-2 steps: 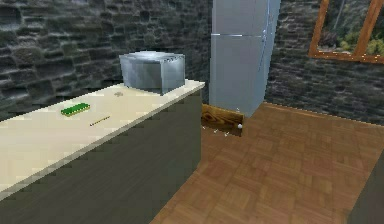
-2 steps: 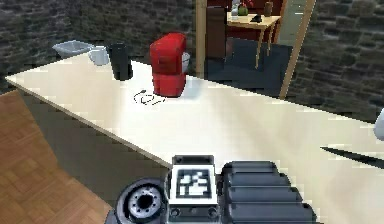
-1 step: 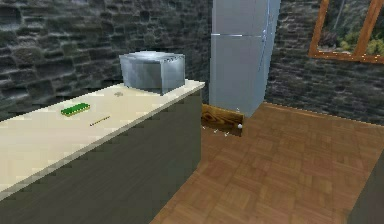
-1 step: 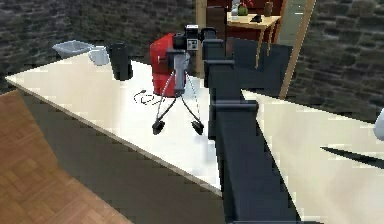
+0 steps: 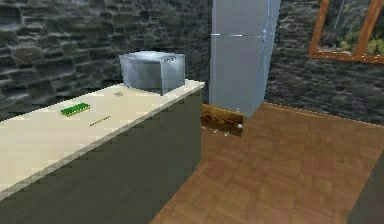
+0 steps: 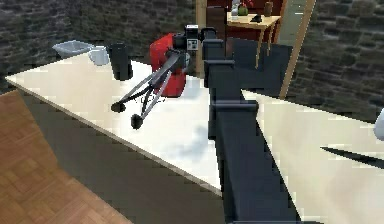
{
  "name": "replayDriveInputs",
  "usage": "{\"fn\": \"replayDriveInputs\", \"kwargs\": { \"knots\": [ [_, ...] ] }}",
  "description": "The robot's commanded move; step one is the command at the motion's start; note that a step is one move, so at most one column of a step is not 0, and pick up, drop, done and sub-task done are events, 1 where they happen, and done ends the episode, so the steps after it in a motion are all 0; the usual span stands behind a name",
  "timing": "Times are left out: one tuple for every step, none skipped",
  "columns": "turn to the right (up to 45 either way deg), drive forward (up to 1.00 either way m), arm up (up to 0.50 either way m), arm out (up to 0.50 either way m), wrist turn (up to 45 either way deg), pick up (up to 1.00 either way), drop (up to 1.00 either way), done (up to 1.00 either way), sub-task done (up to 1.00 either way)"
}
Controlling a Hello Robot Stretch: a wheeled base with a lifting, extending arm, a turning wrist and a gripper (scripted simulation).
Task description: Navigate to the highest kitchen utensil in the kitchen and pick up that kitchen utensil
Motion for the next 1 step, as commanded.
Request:
{"fn": "replayDriveInputs", "kwargs": {
  "knots": [
    [0.0,0.0,0.0,0.0,45.0,0.0,0.0,0.0,0.0]
  ]
}}
